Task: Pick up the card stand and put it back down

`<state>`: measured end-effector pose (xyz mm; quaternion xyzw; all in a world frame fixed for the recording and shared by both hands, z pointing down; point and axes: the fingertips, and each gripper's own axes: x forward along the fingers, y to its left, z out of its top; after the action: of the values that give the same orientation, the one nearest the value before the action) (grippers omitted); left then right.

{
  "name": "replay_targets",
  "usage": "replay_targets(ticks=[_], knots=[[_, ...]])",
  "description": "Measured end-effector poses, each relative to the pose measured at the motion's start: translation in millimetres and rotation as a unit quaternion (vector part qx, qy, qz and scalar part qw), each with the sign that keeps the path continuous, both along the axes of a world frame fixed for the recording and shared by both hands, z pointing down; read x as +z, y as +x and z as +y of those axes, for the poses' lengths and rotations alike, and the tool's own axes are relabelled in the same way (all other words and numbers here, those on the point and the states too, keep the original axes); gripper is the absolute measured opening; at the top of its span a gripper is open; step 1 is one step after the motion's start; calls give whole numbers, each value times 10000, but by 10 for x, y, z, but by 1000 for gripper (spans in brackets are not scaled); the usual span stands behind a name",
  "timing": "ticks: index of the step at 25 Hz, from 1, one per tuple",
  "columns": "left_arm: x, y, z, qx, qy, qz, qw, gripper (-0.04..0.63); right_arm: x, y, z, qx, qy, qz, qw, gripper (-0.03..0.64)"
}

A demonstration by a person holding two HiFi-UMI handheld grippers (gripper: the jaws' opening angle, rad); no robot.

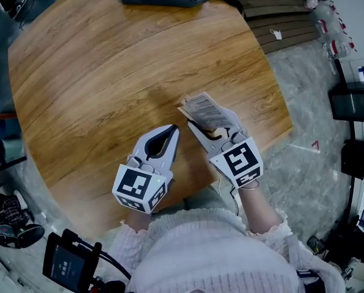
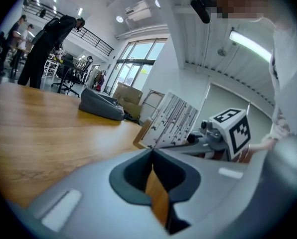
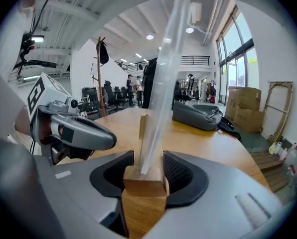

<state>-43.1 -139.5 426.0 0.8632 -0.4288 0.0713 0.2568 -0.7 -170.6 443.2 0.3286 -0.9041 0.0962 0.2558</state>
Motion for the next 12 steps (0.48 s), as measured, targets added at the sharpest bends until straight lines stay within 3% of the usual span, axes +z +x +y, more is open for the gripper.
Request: replay_targets(ticks=[5, 12], knots=[[-308, 34, 174, -24, 282, -108, 9995, 9, -444, 168, 121, 196, 340, -175, 9991, 186], [-972, 191, 11, 124, 797, -320, 9962, 9, -1157, 276, -14, 198, 719, -476, 9961, 186]])
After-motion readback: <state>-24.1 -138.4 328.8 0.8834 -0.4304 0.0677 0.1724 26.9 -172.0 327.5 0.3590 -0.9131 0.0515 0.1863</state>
